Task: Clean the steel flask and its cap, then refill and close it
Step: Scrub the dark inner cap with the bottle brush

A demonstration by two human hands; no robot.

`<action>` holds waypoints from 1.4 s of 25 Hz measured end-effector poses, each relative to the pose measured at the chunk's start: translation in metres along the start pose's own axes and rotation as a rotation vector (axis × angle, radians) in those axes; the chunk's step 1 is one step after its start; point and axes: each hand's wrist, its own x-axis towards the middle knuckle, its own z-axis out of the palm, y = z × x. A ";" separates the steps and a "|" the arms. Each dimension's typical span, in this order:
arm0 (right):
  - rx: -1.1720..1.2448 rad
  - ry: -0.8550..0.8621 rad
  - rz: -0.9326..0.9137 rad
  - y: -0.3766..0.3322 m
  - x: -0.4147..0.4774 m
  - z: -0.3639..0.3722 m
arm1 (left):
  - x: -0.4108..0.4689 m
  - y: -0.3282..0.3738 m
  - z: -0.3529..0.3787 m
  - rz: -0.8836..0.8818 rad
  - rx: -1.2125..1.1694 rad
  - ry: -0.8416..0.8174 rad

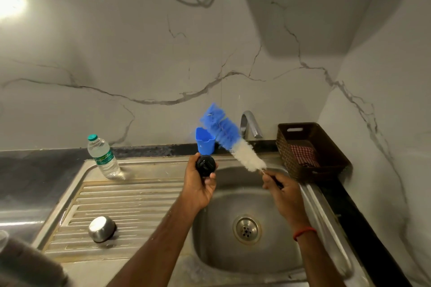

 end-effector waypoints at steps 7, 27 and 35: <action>-0.176 -0.265 0.002 0.014 -0.006 0.011 | 0.003 0.004 -0.002 0.055 0.038 0.004; -0.171 -0.283 0.034 -0.004 -0.009 0.026 | -0.003 -0.004 0.008 -0.002 0.084 0.062; -0.164 -0.234 0.006 -0.013 -0.005 0.035 | -0.005 -0.011 0.021 0.093 0.322 0.117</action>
